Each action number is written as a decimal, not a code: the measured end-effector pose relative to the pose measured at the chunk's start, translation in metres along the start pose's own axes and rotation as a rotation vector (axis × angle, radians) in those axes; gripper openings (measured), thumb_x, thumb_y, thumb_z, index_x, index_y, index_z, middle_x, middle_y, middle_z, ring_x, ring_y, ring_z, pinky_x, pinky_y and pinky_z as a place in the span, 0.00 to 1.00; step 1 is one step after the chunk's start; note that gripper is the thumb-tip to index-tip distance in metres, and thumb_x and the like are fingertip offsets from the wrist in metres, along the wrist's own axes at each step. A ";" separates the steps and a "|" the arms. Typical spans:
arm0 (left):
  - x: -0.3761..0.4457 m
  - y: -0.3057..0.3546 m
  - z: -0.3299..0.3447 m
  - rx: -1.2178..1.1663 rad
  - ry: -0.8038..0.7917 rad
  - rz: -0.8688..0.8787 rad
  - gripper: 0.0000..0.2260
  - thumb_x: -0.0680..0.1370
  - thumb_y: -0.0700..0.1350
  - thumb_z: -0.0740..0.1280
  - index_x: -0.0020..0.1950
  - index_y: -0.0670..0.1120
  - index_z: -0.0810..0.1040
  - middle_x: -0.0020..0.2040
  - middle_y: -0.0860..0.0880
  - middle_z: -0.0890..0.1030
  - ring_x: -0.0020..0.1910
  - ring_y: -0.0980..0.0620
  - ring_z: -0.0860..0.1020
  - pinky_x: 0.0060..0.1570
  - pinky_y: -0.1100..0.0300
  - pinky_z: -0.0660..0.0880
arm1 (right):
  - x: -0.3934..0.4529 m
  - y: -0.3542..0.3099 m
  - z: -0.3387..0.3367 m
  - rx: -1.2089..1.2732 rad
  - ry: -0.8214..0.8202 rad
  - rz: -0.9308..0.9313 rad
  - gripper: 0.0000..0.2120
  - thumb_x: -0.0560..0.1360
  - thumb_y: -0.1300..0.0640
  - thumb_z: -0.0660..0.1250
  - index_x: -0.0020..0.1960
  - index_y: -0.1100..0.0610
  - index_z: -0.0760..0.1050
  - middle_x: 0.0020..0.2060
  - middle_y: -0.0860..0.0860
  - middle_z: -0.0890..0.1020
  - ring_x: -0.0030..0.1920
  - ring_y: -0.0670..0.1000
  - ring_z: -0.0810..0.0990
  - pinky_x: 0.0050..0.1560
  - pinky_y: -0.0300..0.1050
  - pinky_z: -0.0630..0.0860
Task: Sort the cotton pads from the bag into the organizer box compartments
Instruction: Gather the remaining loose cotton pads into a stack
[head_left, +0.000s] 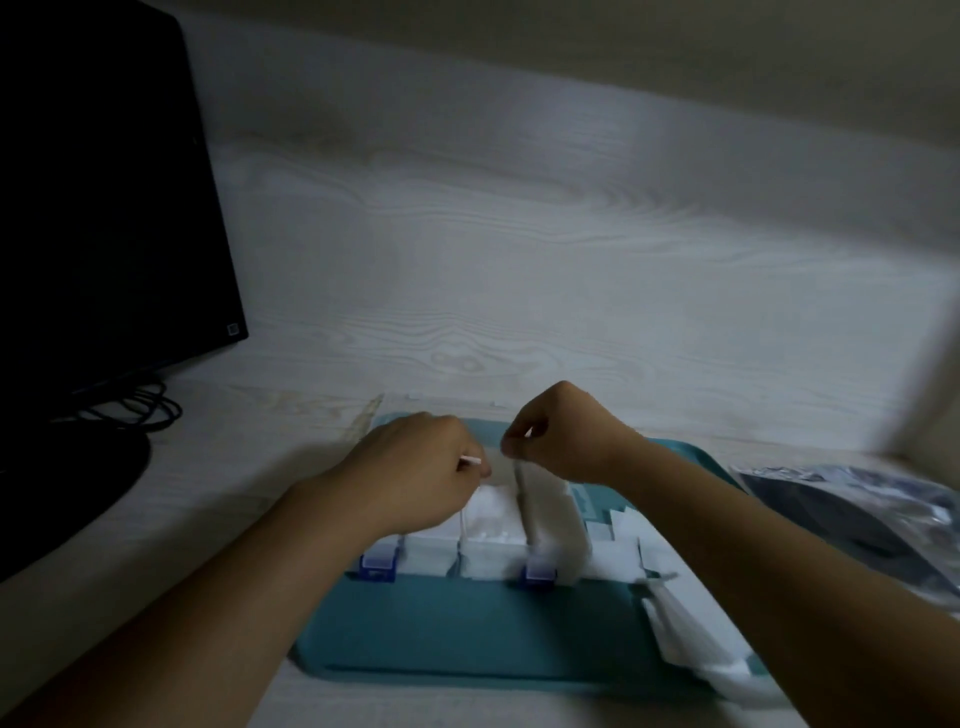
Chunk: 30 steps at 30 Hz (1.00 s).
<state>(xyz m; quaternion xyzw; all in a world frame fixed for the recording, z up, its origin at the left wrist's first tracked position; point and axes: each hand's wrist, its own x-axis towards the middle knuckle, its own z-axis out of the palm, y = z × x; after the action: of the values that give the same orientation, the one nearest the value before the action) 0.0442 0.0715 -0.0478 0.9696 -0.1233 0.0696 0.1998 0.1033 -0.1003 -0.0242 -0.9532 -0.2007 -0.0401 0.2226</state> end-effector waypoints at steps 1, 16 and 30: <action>0.001 -0.001 0.002 0.025 -0.004 -0.006 0.13 0.77 0.46 0.60 0.50 0.51 0.85 0.48 0.53 0.85 0.47 0.51 0.82 0.50 0.53 0.79 | -0.003 0.000 0.000 -0.017 -0.059 -0.010 0.06 0.73 0.54 0.73 0.48 0.54 0.85 0.38 0.47 0.80 0.38 0.44 0.76 0.41 0.37 0.71; 0.010 0.005 -0.008 -0.156 0.122 -0.091 0.11 0.78 0.44 0.62 0.49 0.50 0.85 0.45 0.51 0.85 0.44 0.52 0.81 0.48 0.55 0.79 | -0.002 0.002 -0.001 -0.021 0.025 -0.011 0.09 0.73 0.51 0.74 0.48 0.55 0.85 0.38 0.48 0.83 0.37 0.44 0.79 0.38 0.36 0.74; -0.027 0.043 -0.013 -1.576 -0.009 -0.388 0.29 0.83 0.61 0.50 0.43 0.39 0.77 0.28 0.44 0.72 0.24 0.52 0.60 0.26 0.62 0.53 | -0.050 -0.026 0.006 0.422 0.241 -0.299 0.10 0.76 0.57 0.68 0.53 0.45 0.82 0.50 0.42 0.80 0.52 0.39 0.78 0.46 0.31 0.73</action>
<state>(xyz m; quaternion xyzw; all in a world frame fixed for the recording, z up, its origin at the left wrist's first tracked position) 0.0062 0.0444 -0.0248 0.5485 0.0333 -0.0772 0.8319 0.0469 -0.0950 -0.0275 -0.8339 -0.3150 -0.1427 0.4301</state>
